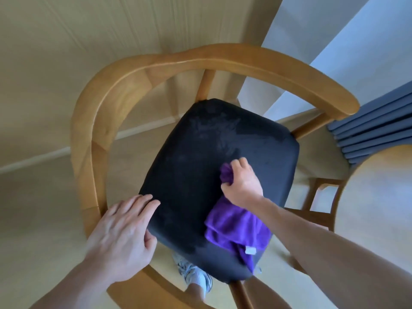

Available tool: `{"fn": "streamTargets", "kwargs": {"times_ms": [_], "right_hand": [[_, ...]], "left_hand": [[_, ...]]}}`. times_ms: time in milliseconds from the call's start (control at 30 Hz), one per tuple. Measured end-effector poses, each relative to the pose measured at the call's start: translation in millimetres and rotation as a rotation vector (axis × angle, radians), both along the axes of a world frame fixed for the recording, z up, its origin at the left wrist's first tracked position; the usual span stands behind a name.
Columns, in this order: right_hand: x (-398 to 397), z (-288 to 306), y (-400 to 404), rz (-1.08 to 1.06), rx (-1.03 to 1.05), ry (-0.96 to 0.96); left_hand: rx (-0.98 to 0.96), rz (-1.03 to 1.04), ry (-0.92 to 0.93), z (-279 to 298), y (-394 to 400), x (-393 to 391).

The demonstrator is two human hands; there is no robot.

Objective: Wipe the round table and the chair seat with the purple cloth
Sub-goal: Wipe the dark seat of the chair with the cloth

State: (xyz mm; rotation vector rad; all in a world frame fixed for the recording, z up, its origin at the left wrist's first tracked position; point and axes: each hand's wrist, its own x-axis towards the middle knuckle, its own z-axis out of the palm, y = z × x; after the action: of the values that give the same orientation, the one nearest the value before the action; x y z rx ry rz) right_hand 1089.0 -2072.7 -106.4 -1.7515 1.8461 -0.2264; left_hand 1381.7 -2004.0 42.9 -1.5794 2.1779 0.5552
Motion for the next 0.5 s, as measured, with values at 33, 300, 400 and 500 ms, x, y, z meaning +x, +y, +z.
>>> {"fn": "streamTargets", "kwargs": {"times_ms": [33, 300, 400, 500], "right_hand": [[-6.3, 0.0, -29.5, -0.119, -0.052, -0.03], [39.9, -31.6, -51.2, -0.086, 0.008, 0.24], [64.5, -25.4, 17.0, 0.218, 0.063, 0.142], [50.1, -15.3, 27.8, 0.3, 0.107, 0.073]], "left_hand": [[0.014, 0.003, 0.001, 0.2, -0.7, -0.6], [0.082, -0.012, 0.013, -6.0, -2.4, 0.9], [0.082, -0.018, 0.051, -7.1, -2.2, 3.0], [0.1, -0.005, 0.059, -6.0, -1.8, 1.4]]}}
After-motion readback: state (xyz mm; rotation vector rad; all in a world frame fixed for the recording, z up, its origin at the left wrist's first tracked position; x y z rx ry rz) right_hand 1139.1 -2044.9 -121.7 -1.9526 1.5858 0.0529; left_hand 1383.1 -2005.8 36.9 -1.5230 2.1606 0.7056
